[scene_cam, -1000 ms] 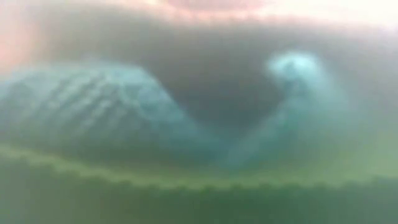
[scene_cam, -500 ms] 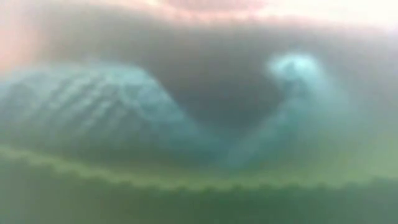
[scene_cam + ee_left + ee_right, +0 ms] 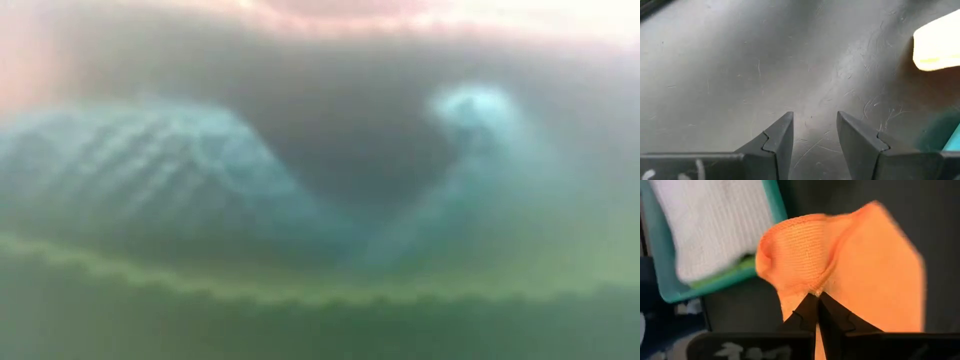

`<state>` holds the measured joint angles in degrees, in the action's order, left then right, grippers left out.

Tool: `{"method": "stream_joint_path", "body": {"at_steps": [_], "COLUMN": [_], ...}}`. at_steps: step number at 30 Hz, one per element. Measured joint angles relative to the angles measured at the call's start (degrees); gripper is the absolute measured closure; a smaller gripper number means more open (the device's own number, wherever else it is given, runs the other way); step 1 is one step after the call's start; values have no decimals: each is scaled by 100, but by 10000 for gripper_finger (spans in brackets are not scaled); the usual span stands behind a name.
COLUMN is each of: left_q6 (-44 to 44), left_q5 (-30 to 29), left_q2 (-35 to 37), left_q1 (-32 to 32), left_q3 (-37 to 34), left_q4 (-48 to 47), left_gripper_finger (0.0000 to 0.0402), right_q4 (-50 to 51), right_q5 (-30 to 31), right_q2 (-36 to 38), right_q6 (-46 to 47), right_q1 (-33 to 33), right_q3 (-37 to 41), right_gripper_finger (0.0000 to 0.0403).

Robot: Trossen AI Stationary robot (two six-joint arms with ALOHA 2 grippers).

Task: Fold microfiber towels
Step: Fold the orange microfiber cloth

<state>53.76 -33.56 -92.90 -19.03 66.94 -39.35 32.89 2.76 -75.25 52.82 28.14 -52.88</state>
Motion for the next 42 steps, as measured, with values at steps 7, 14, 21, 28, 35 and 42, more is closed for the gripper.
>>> {"method": "stream_joint_path", "body": {"at_steps": [7, 14, 21, 28, 35, 42], "left_q6": [-77, -52, -99, -221, -211, -110], "left_q5": [15, 44, 55, 60, 883, 1251], "left_q2": [2, 0, 2, -21, -594, -816], "left_q1": [0, -1, 50, 138, 345, 511], "left_q3": [0, 0, 0, 0, 2, 0], "left_q4": [48, 250, 2137, 2980, 4293, 4613], "left_gripper_finger": [248, 248, 248, 248, 248, 248], "right_q4": [-42, 714, 129, 55, -164, -180], "right_q5": [-285, 963, 951, 960, 1242, 1220], "right_q2": [526, 803, 761, 761, 761, 761], "right_q6": [-607, -393, -915, -1177, -1530, -1668], "right_q1": [-235, -569, -922, -1134, -1275, -1281], "right_q3": [9, 13, 11, 11, 11, 11], "right_gripper_finger": [402, 403, 403, 403, 403, 403]}}
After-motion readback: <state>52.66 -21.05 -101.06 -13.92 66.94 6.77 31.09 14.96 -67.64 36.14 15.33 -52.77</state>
